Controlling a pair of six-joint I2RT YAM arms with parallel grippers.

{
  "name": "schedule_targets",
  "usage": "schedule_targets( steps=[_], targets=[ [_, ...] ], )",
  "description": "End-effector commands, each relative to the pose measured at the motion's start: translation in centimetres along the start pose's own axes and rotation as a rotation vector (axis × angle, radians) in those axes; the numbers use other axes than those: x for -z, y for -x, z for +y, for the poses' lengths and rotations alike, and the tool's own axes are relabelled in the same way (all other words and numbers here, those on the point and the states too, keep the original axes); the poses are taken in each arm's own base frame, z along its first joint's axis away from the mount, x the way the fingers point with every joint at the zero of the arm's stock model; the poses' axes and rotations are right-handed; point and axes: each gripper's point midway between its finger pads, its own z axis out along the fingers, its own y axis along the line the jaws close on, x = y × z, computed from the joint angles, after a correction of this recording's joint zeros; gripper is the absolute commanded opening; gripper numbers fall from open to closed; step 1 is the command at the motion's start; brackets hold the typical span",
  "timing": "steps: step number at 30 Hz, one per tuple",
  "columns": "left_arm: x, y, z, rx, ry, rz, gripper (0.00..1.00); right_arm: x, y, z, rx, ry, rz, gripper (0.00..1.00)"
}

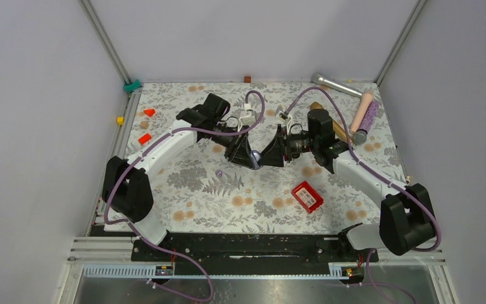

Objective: Insert the wireless bluetooth earbuds into the charging case
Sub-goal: Open the charging case at the center of the board, then adjust the right earbud at the center of the board.

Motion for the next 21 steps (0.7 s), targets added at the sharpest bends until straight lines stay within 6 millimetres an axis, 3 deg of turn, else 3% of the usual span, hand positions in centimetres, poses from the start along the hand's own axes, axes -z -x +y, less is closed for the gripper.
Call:
schedule_targets(
  steps=[1,8,15,21],
  targets=[
    [1.0,1.6,-1.9,-0.098,-0.016,-0.042,0.00,1.6,3.1,-0.3,0.100,-0.073,-0.065,0.53],
    [1.0,1.5,-2.0,-0.099,-0.018,-0.041,0.00,3.0,4.3,-0.1,0.131,-0.102,-0.104,0.55],
    [1.3,1.9,-1.7,-0.104,0.024,-0.034,0.00,4.1,5.4,2.1,0.189,-0.069,-0.138,0.58],
    [2.3,2.7,-1.3,-0.114,0.091,-0.038,0.00,5.1,6.2,1.4,0.204,-0.126,-0.168,0.60]
  ],
)
